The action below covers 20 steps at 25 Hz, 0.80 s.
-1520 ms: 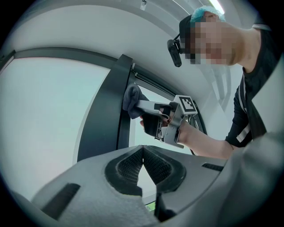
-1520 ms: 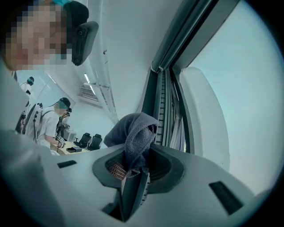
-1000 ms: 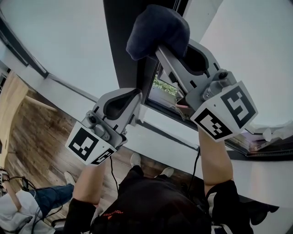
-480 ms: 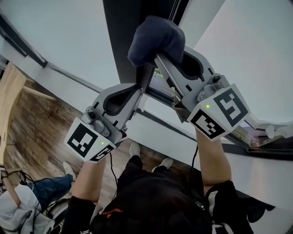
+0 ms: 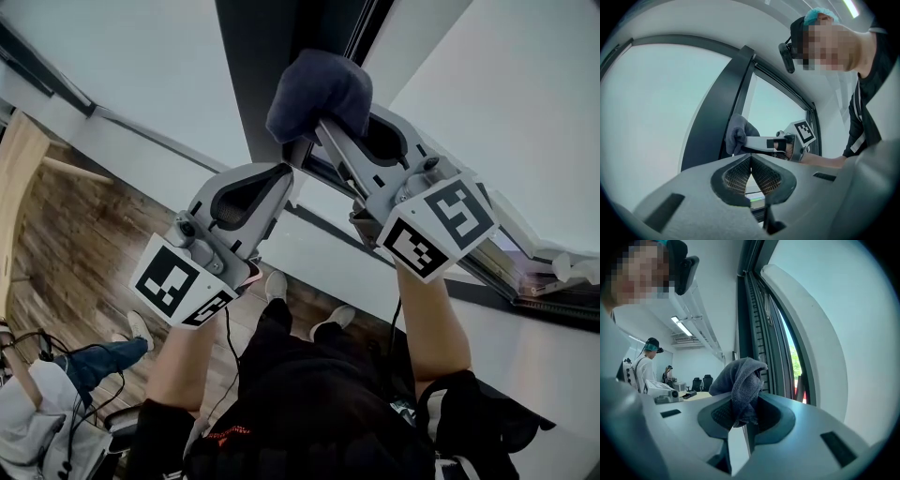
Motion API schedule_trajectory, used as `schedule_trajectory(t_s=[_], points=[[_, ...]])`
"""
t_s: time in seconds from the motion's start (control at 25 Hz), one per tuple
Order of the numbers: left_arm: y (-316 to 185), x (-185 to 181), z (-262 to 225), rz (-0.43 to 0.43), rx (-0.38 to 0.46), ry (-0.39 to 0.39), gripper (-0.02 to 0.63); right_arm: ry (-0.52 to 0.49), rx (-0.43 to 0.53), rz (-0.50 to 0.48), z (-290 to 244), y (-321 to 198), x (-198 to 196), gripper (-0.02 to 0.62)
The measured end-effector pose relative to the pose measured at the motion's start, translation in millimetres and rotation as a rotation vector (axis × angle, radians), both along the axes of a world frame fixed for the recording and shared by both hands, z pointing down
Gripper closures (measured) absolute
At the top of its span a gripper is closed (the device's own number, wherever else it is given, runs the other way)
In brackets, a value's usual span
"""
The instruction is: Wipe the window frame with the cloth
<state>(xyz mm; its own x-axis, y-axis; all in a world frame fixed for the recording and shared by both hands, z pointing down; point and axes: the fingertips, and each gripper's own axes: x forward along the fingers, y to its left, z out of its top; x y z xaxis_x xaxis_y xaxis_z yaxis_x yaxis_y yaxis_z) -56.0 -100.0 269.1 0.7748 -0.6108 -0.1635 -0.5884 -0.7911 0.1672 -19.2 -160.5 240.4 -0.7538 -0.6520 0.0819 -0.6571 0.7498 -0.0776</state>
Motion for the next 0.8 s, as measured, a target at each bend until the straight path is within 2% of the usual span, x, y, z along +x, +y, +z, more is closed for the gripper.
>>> schedule_trajectory(t_s=[0.48, 0.8], points=[[4, -10, 38, -0.014, -0.064, 0.009, 0.586, 0.012, -0.108, 0.01, 69, 0, -6, 0.512], [-3, -10, 65, -0.015, -0.138, -0.005, 0.586, 0.002, -0.196, 0.025, 110, -9, -2, 0.512]])
